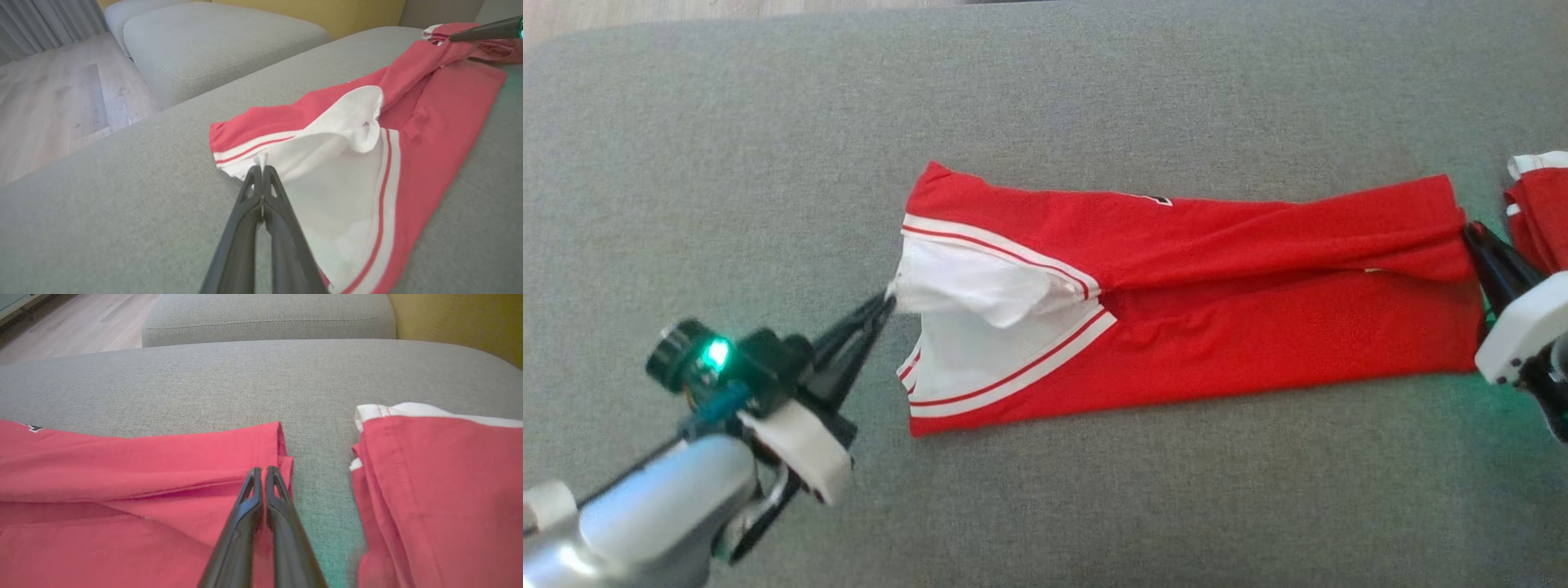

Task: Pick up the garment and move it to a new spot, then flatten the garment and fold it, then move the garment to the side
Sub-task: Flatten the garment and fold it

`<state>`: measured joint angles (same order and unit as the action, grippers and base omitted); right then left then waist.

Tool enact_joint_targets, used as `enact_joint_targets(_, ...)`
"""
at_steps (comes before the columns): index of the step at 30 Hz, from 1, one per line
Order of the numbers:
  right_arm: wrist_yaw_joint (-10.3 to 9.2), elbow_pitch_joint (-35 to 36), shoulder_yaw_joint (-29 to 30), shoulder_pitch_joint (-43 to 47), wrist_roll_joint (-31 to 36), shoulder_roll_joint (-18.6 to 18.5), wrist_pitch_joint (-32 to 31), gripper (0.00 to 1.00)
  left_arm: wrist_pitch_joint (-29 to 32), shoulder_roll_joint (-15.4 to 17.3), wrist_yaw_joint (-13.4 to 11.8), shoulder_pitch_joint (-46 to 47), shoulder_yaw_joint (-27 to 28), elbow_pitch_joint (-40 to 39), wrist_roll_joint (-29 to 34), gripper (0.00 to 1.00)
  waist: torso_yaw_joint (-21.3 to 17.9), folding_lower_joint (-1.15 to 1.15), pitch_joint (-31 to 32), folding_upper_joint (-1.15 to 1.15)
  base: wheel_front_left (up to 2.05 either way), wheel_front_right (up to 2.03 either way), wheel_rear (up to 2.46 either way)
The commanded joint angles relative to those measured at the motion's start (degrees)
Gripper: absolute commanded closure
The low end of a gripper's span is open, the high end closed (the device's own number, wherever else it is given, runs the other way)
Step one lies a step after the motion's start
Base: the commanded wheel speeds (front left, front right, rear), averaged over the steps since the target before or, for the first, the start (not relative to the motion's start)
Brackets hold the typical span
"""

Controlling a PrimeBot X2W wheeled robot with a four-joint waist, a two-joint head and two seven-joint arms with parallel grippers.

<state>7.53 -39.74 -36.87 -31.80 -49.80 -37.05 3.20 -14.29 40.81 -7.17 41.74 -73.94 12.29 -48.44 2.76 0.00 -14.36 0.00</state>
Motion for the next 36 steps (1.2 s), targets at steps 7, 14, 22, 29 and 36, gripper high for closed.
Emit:
enact_joint_targets(7,-0.04,0.54,4.48,5.79,0.46,-1.29,2.14,0.0,-0.7,0.13,-2.84,-6.46,6.53,-3.16,0.78,0.09,0.61,0.0,1.1,0.0,0.0,0.0,0.0)
enact_joint_targets(14,-0.04,2.06,11.5,13.61,-0.24,0.75,6.41,0.0,-0.7,-4.49,-6.42,-14.91,15.97,-4.32,4.85,0.0,1.33,0.0,4.24,0.0,0.0,0.0,0.0)
enact_joint_targets(22,-0.04,2.6,20.89,18.58,1.44,6.19,7.41,0.0,-0.71,-15.25,-13.8,-27.8,31.22,-8.76,17.1,0.0,2.81,0.0,6.99,0.0,0.0,0.0,0.0)
enact_joint_targets(29,-0.04,-2.89,27.3,16.12,5.02,8.99,3.31,0.0,-0.71,-23.62,-15.28,-36.11,38.5,-13.9,30.67,0.0,6.79,0.0,8.14,0.0,0.0,0.0,0.0)
enact_joint_targets(36,-0.04,-11.1,30.35,13.68,8.79,10.11,0.28,0.0,-0.71,-27.55,-14.58,-39.57,42.3,-17.09,38.16,0.0,9.9,0.0,7.23,0.0,0.0,0.0,0.0)
